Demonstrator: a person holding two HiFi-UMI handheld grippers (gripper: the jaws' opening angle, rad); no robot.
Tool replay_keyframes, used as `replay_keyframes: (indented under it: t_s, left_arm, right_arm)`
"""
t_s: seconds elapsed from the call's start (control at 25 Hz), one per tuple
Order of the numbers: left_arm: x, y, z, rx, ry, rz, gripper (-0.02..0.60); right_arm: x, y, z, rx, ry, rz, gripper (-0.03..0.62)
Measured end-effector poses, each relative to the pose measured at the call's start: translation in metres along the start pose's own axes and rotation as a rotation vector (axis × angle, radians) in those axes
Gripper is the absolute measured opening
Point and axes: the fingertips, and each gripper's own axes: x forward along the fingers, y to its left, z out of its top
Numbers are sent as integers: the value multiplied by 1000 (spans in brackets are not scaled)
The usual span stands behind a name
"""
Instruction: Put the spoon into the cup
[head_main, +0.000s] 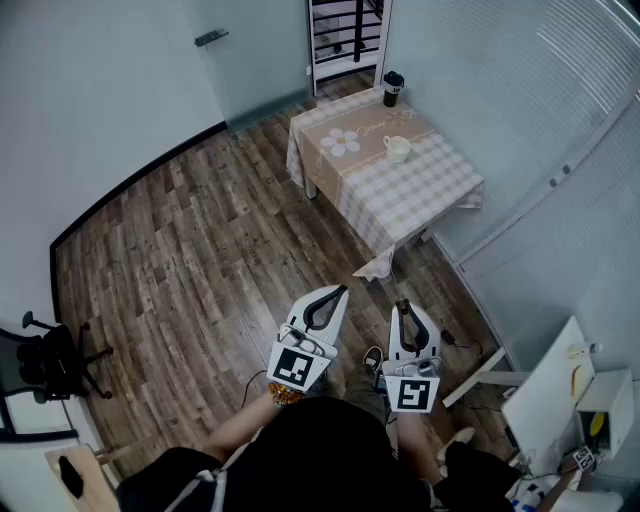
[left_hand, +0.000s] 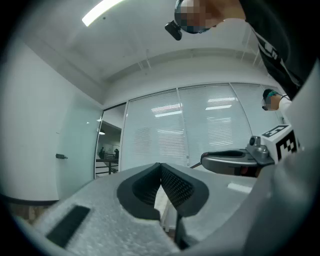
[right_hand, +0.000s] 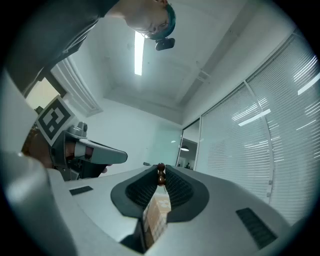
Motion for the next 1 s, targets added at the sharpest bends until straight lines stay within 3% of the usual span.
replay_keyframes:
  t_s: [0.32,0.48,0.8,1.0]
  left_arm:
    - [61,-12,-13,3,4,5,15]
    - [104,-27,-22,-1,11,25,15]
    - [181,-64,-39,14,37,90,15]
    - [217,-58,-51,27,67,127,15]
  right_arm:
    - [18,-49,-30,1,27,22,48]
    - [27,-93,-51,89,19,33,48]
    - [39,-179,-93,136,-1,120,48]
    - [61,-210,-113,210,3,149,48]
